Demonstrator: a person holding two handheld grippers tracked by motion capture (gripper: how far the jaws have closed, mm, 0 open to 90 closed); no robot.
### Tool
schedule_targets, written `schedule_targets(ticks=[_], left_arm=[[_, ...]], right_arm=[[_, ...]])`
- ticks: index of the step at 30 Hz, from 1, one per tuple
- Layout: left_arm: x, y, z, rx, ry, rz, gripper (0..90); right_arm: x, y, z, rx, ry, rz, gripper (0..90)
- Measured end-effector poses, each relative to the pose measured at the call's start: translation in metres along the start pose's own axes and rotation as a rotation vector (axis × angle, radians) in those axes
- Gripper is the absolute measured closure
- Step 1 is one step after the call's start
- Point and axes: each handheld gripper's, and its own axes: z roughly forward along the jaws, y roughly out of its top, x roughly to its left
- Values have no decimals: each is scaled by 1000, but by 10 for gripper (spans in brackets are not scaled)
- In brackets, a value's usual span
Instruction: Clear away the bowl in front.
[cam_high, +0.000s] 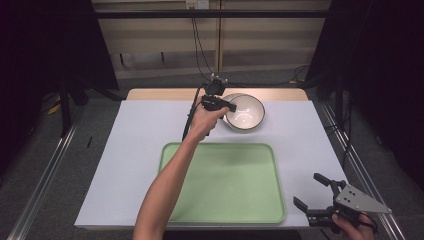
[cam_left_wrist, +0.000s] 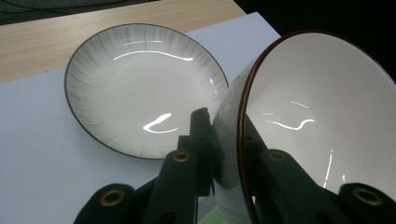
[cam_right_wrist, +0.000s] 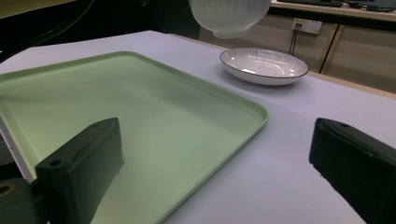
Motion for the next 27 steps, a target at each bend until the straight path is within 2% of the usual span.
schedule_targets(ticks=[8, 14, 16, 17, 20, 24, 25, 27], left_arm=[[-9, -7, 3, 15, -23, 12, 819], [-17, -15, 5, 27, -40, 15, 819], [-22, -18, 5, 35, -49, 27, 819], [-26, -20, 6, 45, -64, 36, 818], [-31, -24, 9, 58, -66, 46, 819], [-36, -30, 16, 78, -75, 42, 819], [-35, -31, 17, 107, -75, 72, 820], [-38, -32, 19, 101, -71, 61, 819]], right_arm=[[1, 0, -1, -9, -9, 4, 21], [2, 1, -1, -28, 9, -9, 12], [2, 1, -1, -25, 11, 0, 12], [3, 1, -1, -35, -4, -6, 9], [3, 1, -1, -41, -7, -1, 3], [4, 2, -1, -48, -12, 1, 0], [4, 1, -1, -48, -10, 0, 0], [4, 1, -2, -47, -10, 2, 0]])
